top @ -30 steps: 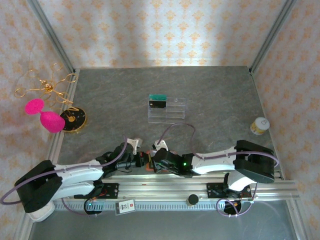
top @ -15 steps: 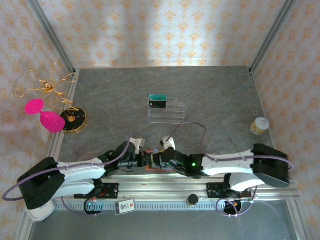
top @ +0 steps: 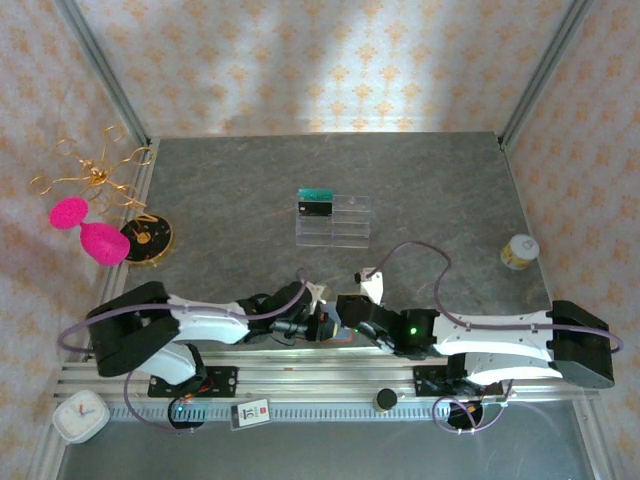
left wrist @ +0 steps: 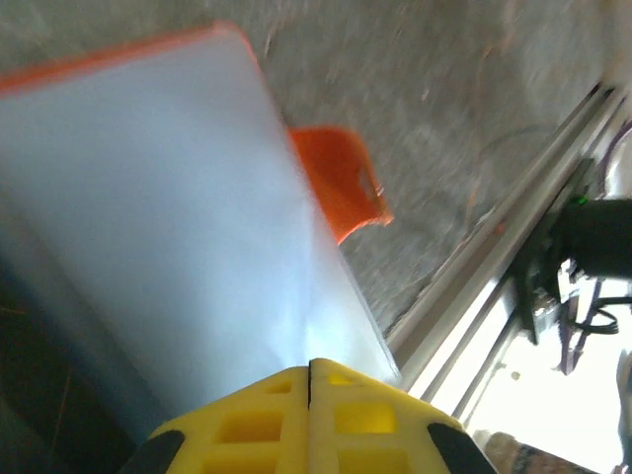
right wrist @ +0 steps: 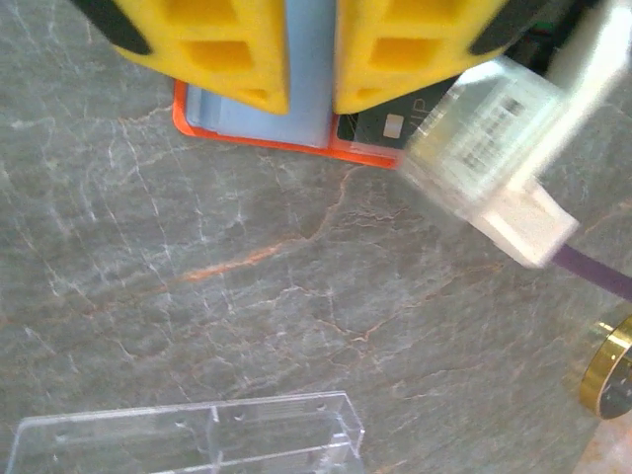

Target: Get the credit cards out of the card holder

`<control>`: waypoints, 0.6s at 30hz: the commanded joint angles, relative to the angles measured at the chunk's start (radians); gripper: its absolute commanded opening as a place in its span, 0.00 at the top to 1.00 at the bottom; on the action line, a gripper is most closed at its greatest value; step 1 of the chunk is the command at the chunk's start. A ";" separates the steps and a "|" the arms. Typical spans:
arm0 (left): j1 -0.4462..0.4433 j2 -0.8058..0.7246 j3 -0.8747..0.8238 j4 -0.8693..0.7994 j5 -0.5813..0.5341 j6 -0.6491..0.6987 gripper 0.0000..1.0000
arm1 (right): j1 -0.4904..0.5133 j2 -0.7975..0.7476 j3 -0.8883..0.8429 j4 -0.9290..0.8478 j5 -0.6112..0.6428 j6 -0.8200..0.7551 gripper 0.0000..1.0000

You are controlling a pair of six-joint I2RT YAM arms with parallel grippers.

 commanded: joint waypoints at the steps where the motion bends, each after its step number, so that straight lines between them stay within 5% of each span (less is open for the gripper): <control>1: -0.005 0.037 0.010 0.004 0.026 0.004 1.00 | -0.004 -0.014 -0.020 -0.062 0.022 0.038 0.88; 6: -0.005 0.005 -0.003 0.017 0.006 0.001 1.00 | -0.046 0.007 -0.076 0.017 -0.137 0.041 1.00; 11: -0.005 -0.002 -0.016 0.035 0.003 -0.002 1.00 | -0.097 0.069 -0.136 0.187 -0.315 0.019 1.00; 18: -0.004 -0.016 -0.036 0.063 0.008 -0.001 1.00 | -0.115 0.183 -0.127 0.239 -0.386 -0.004 1.00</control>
